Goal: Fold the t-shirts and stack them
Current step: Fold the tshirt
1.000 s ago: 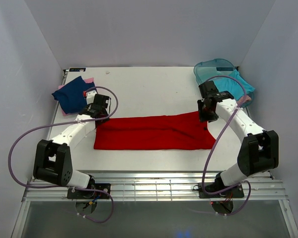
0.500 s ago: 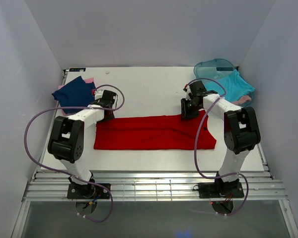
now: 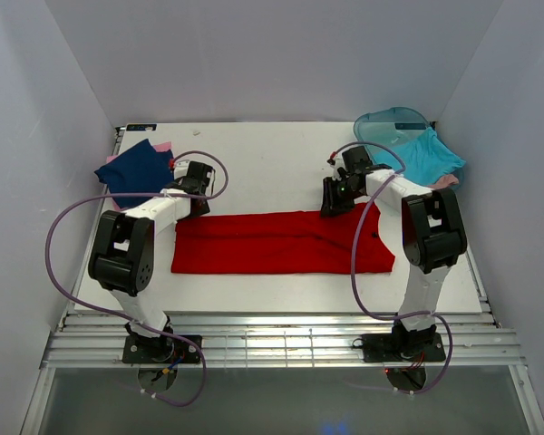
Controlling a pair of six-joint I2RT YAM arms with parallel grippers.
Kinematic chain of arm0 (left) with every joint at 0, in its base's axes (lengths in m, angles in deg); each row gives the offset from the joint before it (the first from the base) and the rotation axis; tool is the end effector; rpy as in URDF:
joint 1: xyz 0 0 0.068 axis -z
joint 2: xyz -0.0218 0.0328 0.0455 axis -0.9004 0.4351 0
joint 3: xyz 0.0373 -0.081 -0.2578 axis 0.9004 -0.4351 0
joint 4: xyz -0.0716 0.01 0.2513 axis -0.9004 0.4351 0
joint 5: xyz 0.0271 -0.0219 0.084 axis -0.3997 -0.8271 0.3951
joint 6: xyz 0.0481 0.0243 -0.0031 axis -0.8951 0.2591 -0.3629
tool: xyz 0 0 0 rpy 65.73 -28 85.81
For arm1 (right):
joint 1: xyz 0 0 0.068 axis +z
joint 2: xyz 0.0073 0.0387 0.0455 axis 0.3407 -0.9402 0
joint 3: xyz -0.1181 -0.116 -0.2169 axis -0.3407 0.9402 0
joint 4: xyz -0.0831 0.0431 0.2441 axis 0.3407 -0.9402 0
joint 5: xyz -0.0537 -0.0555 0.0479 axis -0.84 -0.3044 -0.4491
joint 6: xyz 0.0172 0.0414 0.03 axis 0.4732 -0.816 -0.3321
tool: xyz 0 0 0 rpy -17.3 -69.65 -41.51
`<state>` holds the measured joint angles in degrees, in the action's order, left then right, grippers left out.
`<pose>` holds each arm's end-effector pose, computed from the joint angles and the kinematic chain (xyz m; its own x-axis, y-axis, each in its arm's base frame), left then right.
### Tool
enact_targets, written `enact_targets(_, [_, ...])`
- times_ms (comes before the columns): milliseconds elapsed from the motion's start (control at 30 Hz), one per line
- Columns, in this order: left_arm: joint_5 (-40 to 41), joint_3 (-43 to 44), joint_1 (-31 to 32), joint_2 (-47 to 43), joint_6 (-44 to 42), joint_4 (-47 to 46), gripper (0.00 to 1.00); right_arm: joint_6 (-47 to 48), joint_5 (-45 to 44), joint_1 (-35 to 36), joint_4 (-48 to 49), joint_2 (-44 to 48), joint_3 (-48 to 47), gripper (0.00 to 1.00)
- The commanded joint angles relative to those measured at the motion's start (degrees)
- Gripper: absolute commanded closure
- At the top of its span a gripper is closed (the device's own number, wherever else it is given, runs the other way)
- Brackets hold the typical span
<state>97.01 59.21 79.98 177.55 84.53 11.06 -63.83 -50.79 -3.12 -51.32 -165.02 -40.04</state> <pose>0.3373 -0.0766 0.1805 -0.7523 -0.2252 -0.6191 -0.4065 0.8982 0.1673 0.3802 0.1259 0.1809 -0.8792 -0.1171 -0.4619 -0.2929 0.8973 0.3302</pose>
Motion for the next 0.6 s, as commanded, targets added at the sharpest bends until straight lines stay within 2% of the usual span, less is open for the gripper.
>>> enact_targets(0, [1.0, 2.0, 0.2, 0.1, -0.5, -0.6, 0.38, 0.6, 2.1, 0.2, -0.6, -1.0, -1.6, 0.64])
enact_targets(133, [1.3, 2.0, 0.2, 0.3, -0.7, -0.9, 0.38, 1.6, 1.5, 0.3, -1.6, -0.1, -0.6, 0.69])
enact_targets(267, [1.4, 2.2, 0.2, 0.4, -0.9, -1.1, 0.38, 2.1, 1.0, 0.6, -1.8, 1.6, 1.3, 0.91])
enact_targets(567, [1.3, 2.1, 0.2, 1.0, -0.7, -1.3, 0.38, 2.2, -1.1, 2.7, -4.8, 10.2, 3.9, 0.92])
